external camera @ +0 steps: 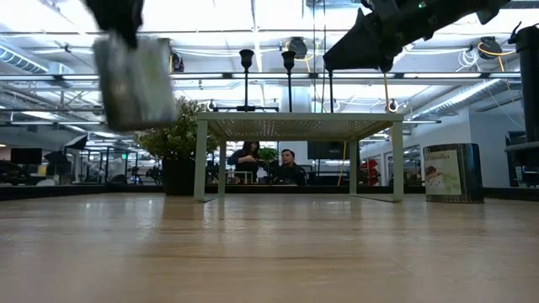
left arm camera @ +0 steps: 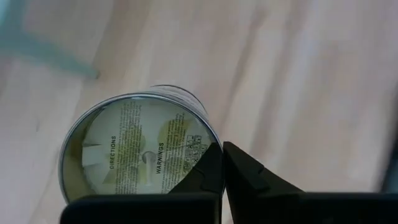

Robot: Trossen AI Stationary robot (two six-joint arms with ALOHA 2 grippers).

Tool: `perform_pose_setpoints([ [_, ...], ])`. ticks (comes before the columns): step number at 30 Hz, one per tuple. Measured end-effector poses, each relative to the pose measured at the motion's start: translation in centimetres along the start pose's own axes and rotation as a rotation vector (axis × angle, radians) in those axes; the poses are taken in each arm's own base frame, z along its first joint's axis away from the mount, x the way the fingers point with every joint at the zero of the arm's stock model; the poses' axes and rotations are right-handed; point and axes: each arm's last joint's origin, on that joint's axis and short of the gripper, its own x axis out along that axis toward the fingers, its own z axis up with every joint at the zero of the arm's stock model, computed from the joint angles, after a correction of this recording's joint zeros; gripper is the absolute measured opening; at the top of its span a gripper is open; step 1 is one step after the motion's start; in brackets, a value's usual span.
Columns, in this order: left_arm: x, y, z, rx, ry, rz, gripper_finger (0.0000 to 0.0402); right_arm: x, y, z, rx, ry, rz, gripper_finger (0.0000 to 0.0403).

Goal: Pick & Place candle stick holders
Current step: Put the left green scented candle on the shelf

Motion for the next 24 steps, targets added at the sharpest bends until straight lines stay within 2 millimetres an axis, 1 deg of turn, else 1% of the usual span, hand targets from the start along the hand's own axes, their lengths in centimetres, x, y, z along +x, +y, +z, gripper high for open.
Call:
perform_pose_setpoints([
  [2,-1.7,-0.3,1.2,0.021,-0.062,-0.028,0.0004,0.0,0.0,0.1,0.006,-0.013,0.002,0.0144],
  [5,-3.5,0.1,3.1,0.011,-0.141,-0.035,0.0004,0.0,0.1,0.4,0.016,-0.034,0.005,0.0144],
  [8,-4.6,1.1,5.2,-0.001,-0.194,-0.03,0.0003,0.0,0.1,0.4,0.014,-0.035,0.005,0.0144],
  [11,-5.1,2.5,7.3,0.054,-0.212,-0.023,0.0003,0.0,0.1,0.4,0.014,-0.035,0.005,0.0144],
  [13,-5.0,3.7,8.9,0.087,-0.211,-0.018,0.0002,0.0,0.1,0.4,0.013,-0.035,0.005,0.0144],
  [19,-3.3,7.6,12.8,0.157,-0.188,0.062,0.0002,0.0,0.0,0.3,0.01,-0.028,0.004,0.0144],
  [24,-1.7,10.1,14.4,0.148,-0.11,0.027,0.0002,0.0,0.0,0.2,0.005,-0.018,0.002,0.0144],
])
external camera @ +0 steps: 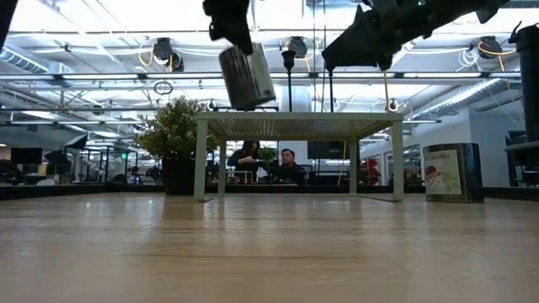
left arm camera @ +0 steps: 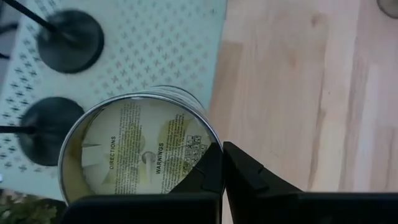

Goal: Pick & Place candle stick holders
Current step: Put the left green scented candle on the shelf

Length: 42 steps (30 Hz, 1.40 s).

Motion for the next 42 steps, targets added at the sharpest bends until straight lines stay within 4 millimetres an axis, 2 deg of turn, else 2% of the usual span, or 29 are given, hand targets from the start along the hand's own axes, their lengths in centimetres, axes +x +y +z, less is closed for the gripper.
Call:
perform_pose_setpoints([
  [7,0.2,2.1,-0.2,-0.035,0.071,0.011,0.0002,0.0,0.0,-0.1,-0.038,0.013,0.0,0.0144],
  [16,0.3,3.3,-0.3,-0.067,0.088,-0.019,0.0003,0.0,0.0,-0.2,-0.042,0.016,0.0,0.0144],
  [24,0.6,3.2,-0.4,-0.055,0.114,-0.05,0.0003,0.0,0.0,-0.2,-0.042,0.016,0.0,0.0144],
  [34,0.6,3.3,-0.3,-0.019,0.105,-0.047,0.004,0.0,0.0,-0.2,-0.042,0.016,0.0,0.0144],
  [42,0.6,3.3,-0.1,-0.017,0.077,-0.024,0.0043,0.0,0.0,-0.2,-0.042,0.017,0.002,0.0144],
])
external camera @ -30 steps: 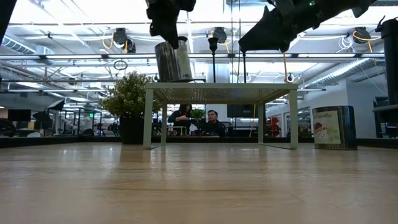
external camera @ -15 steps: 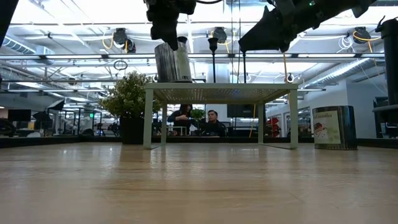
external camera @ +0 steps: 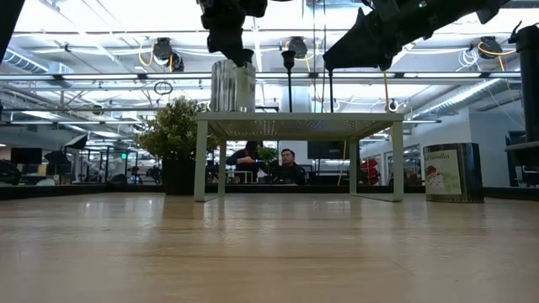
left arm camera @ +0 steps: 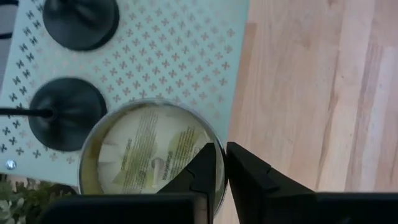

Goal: Pick & Place candle stick holders
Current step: Put the left green scented candle on the shelf, then put the top green scented candle on the shelf

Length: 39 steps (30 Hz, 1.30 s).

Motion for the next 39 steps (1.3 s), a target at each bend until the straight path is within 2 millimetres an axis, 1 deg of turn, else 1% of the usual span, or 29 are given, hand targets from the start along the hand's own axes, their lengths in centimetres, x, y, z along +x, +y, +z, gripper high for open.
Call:
perform_pose_setpoints([
  [2,0.0,0.0,0.2,0.001,-0.021,0.0,0.0044,0.0,0.1,0.0,-0.006,0.004,0.037,0.0144],
  [7,0.0,0.0,0.5,0.001,-0.05,0.0,0.0044,-0.6,0.7,0.2,-0.042,0.012,0.218,0.0138],
  [13,0.0,0.0,0.4,0.003,-0.047,0.0,0.0044,-2.7,1.1,-0.2,-0.08,0.087,0.258,0.0115],
  [17,-0.7,-0.1,0.3,0.005,-0.06,0.0,0.0044,-4.4,0.7,-1.0,-0.034,0.192,0.212,0.0099],
  [22,-2.4,-0.3,-0.1,0.01,-0.108,0.02,0.0044,-6.0,-0.3,-2.7,0.014,0.389,0.121,0.0086],
  [27,-5.3,-0.6,-0.9,0.009,-0.188,0.061,0.0044,-6.9,-1.2,-4.4,0.064,0.572,0.023,0.0084],
  [32,-7.4,-1.3,-1.6,0.005,-0.256,0.044,0.0044,-8.0,-2.0,-5.1,0.131,0.674,-0.048,0.0084],
  [34,-8.0,-1.6,-1.7,0.013,-0.286,0.037,0.0044,-8.5,-2.3,-5.3,0.139,0.718,-0.067,0.0084],
  [36,-8.5,-1.8,-1.8,0.019,-0.311,0.032,0.0044,-8.9,-2.7,-5.7,0.11,0.773,-0.1,0.0084],
  [39,-8.8,-2.0,-1.8,0.025,-0.33,0.026,0.0044,-8.9,-3.3,-6.2,0.074,0.836,-0.172,0.0084],
])
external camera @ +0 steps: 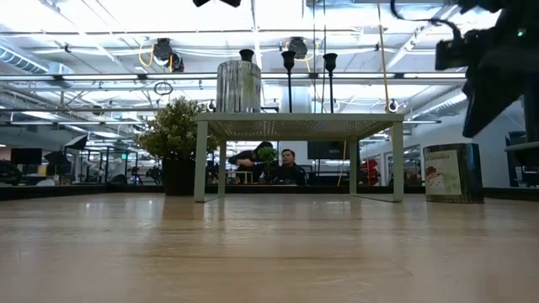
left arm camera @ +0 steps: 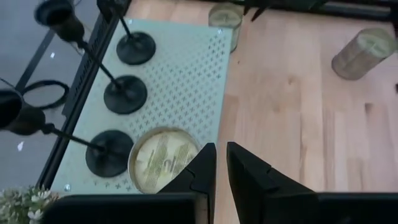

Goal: Pick & Place candle stick holders
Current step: Put the top green scented candle on the shelf

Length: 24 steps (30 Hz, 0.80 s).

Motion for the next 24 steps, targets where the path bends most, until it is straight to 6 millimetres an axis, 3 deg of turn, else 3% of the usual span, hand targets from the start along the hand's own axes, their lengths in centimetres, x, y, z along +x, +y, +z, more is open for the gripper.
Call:
perform_pose_setpoints([
  [8,0.0,-0.2,0.4,0.001,-0.042,-0.007,0.0044,1.1,0.3,1.0,-0.043,-0.027,-0.066,0.0084],
  [24,0.1,-0.2,0.4,0.003,-0.035,-0.008,0.0044,2.9,0.1,0.0,-0.013,0.076,-0.107,0.0083],
])
